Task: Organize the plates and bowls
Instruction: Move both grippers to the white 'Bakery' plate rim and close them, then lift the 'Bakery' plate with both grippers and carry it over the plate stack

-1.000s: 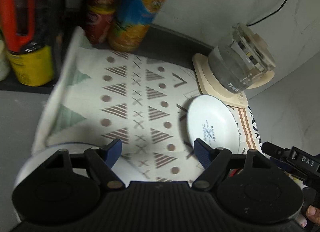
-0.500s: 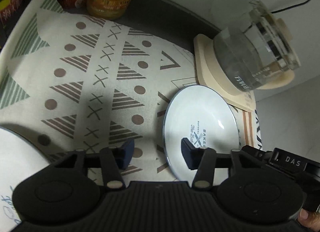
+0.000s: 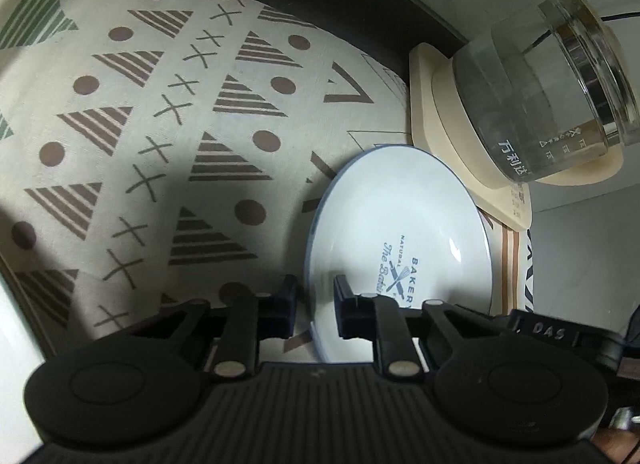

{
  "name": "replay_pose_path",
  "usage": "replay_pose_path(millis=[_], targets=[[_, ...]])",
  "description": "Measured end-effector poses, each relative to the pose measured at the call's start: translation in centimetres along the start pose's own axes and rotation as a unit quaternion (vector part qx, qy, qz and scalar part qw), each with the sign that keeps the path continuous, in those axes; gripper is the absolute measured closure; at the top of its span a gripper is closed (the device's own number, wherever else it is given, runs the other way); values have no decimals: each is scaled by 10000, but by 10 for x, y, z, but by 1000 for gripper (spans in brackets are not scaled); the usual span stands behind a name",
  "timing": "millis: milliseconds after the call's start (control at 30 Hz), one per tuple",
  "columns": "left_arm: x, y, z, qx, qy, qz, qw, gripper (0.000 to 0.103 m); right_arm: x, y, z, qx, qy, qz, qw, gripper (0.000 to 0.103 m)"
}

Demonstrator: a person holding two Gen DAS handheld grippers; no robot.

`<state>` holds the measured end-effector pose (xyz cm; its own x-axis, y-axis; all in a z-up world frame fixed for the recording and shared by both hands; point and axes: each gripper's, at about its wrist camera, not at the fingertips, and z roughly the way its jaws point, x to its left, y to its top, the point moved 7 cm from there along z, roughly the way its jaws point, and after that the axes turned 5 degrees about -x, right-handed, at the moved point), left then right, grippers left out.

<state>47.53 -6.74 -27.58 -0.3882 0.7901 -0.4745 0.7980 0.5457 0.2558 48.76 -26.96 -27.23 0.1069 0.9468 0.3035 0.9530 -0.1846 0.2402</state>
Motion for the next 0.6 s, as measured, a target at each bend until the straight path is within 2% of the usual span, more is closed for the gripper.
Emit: replay_pose_path(millis=[33, 267, 367, 600], targets=[[-1, 0, 1, 4, 15, 9, 10000, 90, 0, 1, 1, 6, 41, -14, 10000, 84], [-4, -1, 3, -59, 133, 119, 9998, 92, 0, 2, -6, -109, 342, -3, 9994, 90], [-7, 0, -4, -187, 264, 252, 9992, 92, 8, 6, -21, -366, 460, -135, 9982, 94], [-8, 16, -35, -525, 100, 342, 9980, 92, 34, 16, -50, -816, 641, -306, 9941, 95]])
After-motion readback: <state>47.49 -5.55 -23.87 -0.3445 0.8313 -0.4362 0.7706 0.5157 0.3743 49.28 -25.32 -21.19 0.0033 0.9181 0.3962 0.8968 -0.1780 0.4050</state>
